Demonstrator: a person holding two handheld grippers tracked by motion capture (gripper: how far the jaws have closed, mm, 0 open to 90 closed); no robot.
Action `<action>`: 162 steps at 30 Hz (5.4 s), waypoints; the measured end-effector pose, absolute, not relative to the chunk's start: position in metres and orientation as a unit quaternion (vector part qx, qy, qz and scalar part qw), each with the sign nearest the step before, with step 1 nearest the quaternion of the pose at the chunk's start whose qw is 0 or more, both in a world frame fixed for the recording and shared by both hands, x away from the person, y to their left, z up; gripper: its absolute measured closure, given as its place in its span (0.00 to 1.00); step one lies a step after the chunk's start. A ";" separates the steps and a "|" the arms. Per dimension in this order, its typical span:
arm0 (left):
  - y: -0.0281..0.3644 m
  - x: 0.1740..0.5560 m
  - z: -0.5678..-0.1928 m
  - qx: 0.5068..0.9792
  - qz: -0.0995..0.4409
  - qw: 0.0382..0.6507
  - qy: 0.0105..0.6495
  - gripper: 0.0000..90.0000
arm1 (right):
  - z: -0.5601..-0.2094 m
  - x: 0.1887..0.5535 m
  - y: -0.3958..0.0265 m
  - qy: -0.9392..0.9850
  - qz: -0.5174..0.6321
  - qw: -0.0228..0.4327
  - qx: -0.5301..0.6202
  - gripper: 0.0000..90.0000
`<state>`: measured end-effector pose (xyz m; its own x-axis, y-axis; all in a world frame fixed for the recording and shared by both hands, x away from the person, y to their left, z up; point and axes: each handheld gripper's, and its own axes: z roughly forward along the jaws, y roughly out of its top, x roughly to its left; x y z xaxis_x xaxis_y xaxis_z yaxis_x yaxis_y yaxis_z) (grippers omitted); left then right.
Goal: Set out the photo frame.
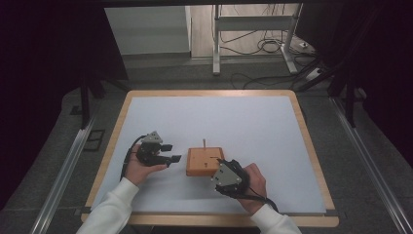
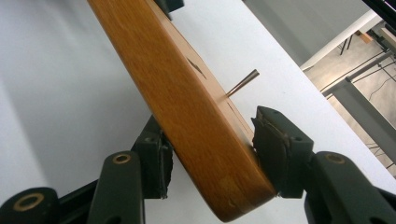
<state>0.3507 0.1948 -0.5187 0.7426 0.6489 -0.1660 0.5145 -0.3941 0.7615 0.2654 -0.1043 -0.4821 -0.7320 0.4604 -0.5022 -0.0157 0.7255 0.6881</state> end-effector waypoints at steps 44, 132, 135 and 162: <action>0.208 0.322 -0.536 0.852 0.088 0.384 0.345 0.36 | -0.433 0.328 -0.090 0.893 0.335 0.271 0.128 0.67; 0.207 0.324 -0.538 0.856 0.090 0.381 0.338 0.35 | -0.426 0.396 -0.128 0.837 0.389 0.247 0.295 0.24; 0.206 0.323 -0.538 0.856 0.090 0.381 0.339 0.35 | -0.424 0.390 -0.136 0.828 0.403 0.241 0.306 0.23; 0.205 0.322 -0.537 0.855 0.093 0.382 0.340 0.35 | -0.477 0.328 -0.185 0.817 0.437 0.188 0.326 0.52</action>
<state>0.3219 0.2048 -0.5374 0.7522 0.6511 -0.1010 0.5095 -0.4775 0.7158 0.3282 -0.1849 -0.4765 -0.7165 0.6973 -0.0220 0.3684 0.4050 0.8368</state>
